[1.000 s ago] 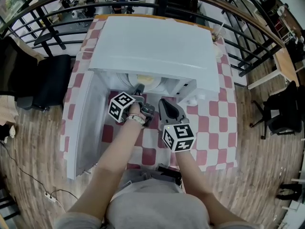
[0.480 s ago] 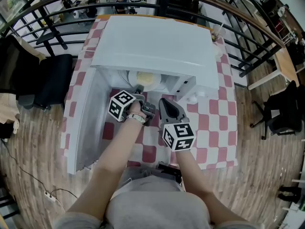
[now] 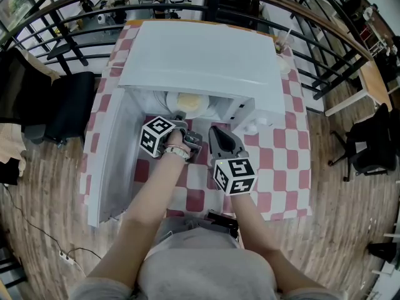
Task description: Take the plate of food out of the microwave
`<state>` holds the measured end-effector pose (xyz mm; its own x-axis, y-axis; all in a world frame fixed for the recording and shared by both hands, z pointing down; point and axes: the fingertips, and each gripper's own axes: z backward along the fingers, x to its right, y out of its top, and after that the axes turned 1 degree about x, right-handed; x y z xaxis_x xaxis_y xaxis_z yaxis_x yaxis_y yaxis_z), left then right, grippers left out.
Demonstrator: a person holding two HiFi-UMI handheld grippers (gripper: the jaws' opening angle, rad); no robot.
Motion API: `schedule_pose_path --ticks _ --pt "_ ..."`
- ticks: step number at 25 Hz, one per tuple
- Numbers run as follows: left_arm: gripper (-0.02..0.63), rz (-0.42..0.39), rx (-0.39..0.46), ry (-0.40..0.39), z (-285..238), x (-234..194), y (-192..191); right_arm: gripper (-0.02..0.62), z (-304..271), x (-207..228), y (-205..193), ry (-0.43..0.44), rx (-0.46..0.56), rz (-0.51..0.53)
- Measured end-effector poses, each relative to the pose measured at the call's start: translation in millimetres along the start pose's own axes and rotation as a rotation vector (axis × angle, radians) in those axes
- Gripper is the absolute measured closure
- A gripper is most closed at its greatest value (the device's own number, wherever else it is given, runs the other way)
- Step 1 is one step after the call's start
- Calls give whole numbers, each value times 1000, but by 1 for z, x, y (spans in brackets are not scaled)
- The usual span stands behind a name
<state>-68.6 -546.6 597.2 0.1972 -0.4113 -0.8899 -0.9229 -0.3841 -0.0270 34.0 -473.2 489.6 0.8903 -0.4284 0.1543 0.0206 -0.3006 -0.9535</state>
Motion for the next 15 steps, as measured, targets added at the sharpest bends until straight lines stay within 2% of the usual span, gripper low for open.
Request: schedule_pose_path --ticks 6,15 --pt "577 18 1 -26 2 3 0 568 1 0 2 0 7 -5" --pt "592 -4 19 -155 7 20 0 568 4 -1 1 1 5 -10"
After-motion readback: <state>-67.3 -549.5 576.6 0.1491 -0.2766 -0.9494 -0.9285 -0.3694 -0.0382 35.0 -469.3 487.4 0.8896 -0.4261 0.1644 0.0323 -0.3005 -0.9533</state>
